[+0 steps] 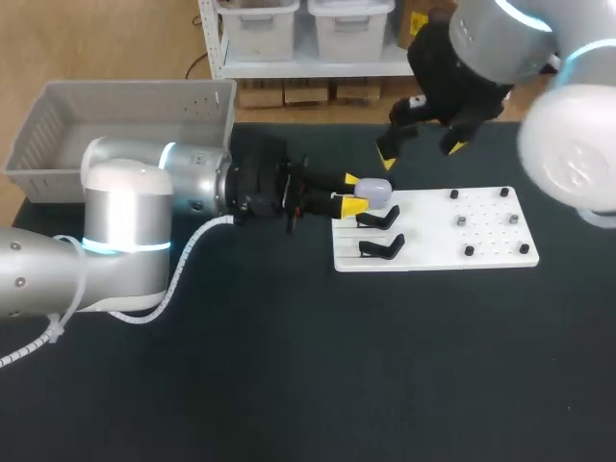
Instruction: Pick up each earbud case from the left stands, insert the matching earbuds, close the lid, and place the case in the box.
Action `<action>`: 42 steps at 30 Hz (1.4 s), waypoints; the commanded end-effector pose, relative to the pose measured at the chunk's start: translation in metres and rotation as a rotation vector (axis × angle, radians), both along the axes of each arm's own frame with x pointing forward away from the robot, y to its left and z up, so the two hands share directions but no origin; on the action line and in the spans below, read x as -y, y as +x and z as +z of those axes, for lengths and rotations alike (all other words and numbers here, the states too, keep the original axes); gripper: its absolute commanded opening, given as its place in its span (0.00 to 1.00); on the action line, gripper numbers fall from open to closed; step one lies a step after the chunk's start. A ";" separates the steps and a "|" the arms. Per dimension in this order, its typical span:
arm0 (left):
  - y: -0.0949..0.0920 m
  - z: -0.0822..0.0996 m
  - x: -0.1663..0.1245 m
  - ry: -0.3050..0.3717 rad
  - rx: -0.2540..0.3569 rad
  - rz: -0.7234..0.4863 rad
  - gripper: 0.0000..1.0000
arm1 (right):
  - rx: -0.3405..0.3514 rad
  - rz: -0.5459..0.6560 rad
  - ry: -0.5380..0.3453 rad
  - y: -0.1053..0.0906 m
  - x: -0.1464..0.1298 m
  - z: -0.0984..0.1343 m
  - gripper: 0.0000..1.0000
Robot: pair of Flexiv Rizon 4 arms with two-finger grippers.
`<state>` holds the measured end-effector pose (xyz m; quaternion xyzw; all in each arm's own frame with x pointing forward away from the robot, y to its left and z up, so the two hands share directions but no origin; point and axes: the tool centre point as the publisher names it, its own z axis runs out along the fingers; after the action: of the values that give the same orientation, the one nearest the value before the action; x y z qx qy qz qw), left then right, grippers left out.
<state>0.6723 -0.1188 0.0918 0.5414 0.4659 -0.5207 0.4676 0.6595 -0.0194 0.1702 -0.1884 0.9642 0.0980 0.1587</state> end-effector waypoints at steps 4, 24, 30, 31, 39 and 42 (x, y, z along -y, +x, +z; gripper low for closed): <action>-0.013 0.025 -0.024 0.019 -0.008 0.196 0.00 | 0.084 0.004 0.116 -0.044 0.024 0.019 1.00; 0.043 0.075 -0.202 0.113 0.107 0.869 0.00 | 0.098 0.001 0.136 -0.046 0.025 0.022 1.00; 0.088 0.060 -0.257 0.160 0.067 0.989 0.00 | 0.098 0.001 0.136 -0.046 0.025 0.022 1.00; 0.097 0.058 -0.266 0.138 0.049 0.998 0.00 | 0.098 0.001 0.136 -0.046 0.025 0.022 1.00; 0.167 0.024 -0.312 0.208 0.028 0.983 0.00 | 0.098 0.001 0.136 -0.046 0.025 0.022 1.00; 0.189 0.011 -0.326 0.211 0.010 0.973 0.00 | 0.098 0.001 0.136 -0.046 0.025 0.022 1.00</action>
<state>0.8250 0.2112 0.1187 0.3230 0.7101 -0.2011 0.5925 0.6151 -0.0444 0.1932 -0.1839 0.9464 0.1552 0.2152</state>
